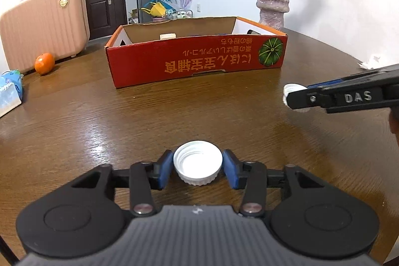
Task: Organize rigid objects
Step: 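Carry both white caps over the red box and open both tools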
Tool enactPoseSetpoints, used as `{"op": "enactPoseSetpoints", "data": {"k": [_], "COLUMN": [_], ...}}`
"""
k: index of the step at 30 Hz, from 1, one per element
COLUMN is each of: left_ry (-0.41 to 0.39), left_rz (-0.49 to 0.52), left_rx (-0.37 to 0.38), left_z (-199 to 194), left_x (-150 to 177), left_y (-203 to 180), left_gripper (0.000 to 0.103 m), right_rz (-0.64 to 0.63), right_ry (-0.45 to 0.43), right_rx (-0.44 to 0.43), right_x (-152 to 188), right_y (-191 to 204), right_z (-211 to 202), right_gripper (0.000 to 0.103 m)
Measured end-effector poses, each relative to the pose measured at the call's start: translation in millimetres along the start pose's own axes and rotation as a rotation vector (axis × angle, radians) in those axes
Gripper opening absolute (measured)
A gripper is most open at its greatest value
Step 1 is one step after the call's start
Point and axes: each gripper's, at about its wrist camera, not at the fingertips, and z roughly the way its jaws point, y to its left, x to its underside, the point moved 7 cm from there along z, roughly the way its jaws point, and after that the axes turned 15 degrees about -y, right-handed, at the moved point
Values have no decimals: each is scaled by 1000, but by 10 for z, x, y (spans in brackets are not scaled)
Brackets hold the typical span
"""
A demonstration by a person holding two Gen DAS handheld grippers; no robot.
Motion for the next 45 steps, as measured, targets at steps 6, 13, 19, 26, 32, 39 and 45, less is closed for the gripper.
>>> {"op": "enactPoseSetpoints", "data": {"k": [6, 13, 19, 26, 32, 39, 45], "left_ry": [-3, -44, -109, -168, -207, -177, -16], "left_rz": [-28, -51, -51, -25, -29, -106, -248], "left_rx": [10, 9, 16, 33, 47, 131, 199], "left_z": [-3, -68, -93, 132, 357, 983, 2047], "left_x": [2, -66, -308, -736, -1068, -1562, -1927], "left_y": [27, 54, 99, 145, 199, 260, 231], "left_gripper": [41, 41, 41, 41, 41, 41, 41], "right_rz": [-2, -3, -6, 0, 3, 8, 17], "right_ry": [-2, -28, -40, -91, -147, -199, -109], "right_rx": [16, 39, 49, 54, 39, -17, -7], "right_x": [31, -45, -102, -371, -689, -1228, -1580], "right_y": [23, 20, 0, -111, -259, -433, -786], "right_z": [-124, -187, -136, -55, 87, 449, 1268], "right_gripper": [39, 39, 39, 39, 39, 39, 39]}}
